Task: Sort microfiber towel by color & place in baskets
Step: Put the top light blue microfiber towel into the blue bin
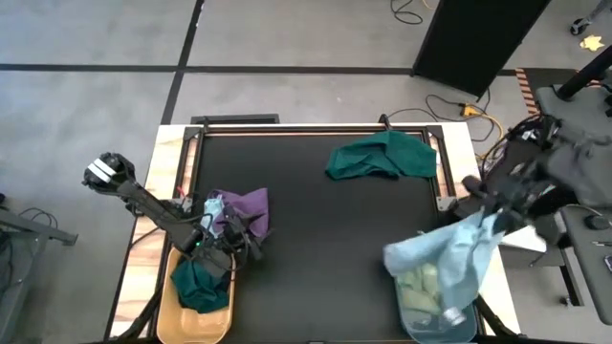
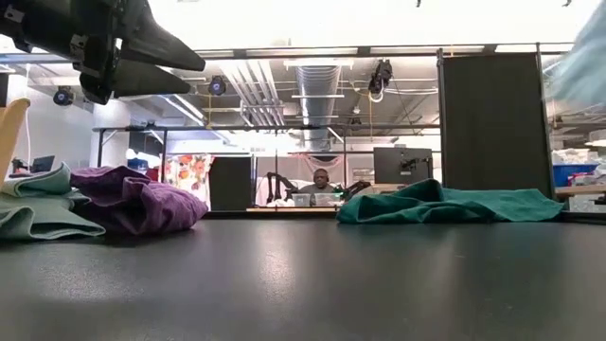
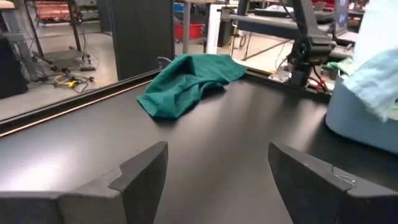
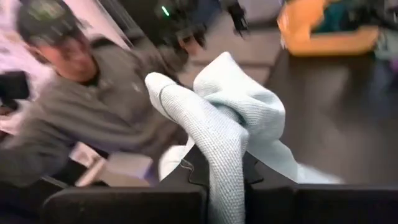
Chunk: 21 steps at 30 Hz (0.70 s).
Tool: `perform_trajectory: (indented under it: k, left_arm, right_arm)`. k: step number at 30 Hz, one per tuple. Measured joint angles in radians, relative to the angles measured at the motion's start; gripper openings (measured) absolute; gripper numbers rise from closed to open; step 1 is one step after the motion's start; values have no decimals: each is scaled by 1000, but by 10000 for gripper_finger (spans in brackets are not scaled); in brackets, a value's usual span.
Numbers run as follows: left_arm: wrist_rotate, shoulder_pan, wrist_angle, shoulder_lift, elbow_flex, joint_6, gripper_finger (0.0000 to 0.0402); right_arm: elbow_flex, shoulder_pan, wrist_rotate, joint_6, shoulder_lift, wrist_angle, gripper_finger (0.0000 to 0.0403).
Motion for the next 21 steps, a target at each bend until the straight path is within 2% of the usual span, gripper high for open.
perform_trajectory:
  k: [5, 9, 12, 18, 21]
  left_arm:
    - [-1, 1, 0, -23, 0, -26, 263]
    - [-21, 4, -1, -58, 0, -18, 263]
    - [-46, 5, -4, -76, 0, 3, 263]
    - [-54, 5, -9, -96, 0, 79, 263]
    - [-53, 5, -10, -112, 0, 129, 263]
  right_arm:
    - [0, 2, -14, -38, -18, 77, 12]
    - [-7, 2, -109, -51, 32, 129, 13]
    - [-52, 22, -124, -46, 96, 142, 13]
    - [-210, 97, -128, 190, 240, 162, 13]
    - [-246, 135, -150, 383, 301, 131, 13]
